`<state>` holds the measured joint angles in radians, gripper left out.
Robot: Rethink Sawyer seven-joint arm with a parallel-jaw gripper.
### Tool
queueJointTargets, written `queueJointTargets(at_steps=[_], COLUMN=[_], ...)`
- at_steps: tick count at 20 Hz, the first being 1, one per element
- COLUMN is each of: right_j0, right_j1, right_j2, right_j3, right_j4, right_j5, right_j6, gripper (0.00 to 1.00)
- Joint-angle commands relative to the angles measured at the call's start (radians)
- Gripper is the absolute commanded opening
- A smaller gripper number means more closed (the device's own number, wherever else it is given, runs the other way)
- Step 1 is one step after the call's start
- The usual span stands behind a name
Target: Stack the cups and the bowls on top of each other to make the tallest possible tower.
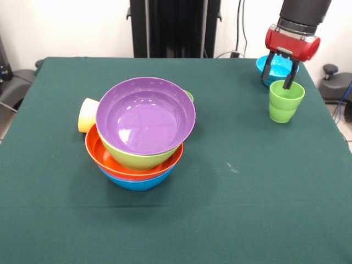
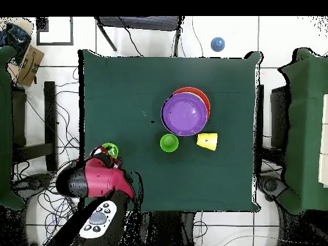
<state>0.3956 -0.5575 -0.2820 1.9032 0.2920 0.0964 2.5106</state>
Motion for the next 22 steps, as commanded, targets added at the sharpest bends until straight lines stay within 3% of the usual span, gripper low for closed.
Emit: queueJointTargets(at_steps=[1, 8, 12, 22], right_j0=[-0.051, -0.109, -0.070, -0.021], right_j1=[-0.060, -0.114, -0.102, -0.046], right_j2=[0.181, 0.273, 0.228, 0.229], right_j3=[0.153, 0.251, 0.241, 0.181], right_j4=[-0.088, -0.124, -0.130, -0.100], right_j5=[-0.033, -0.032, -0.019, -0.033], right_j6=[0.062, 0.065, 0.069, 0.100], gripper=[1.00, 1.00, 1.00, 1.00])
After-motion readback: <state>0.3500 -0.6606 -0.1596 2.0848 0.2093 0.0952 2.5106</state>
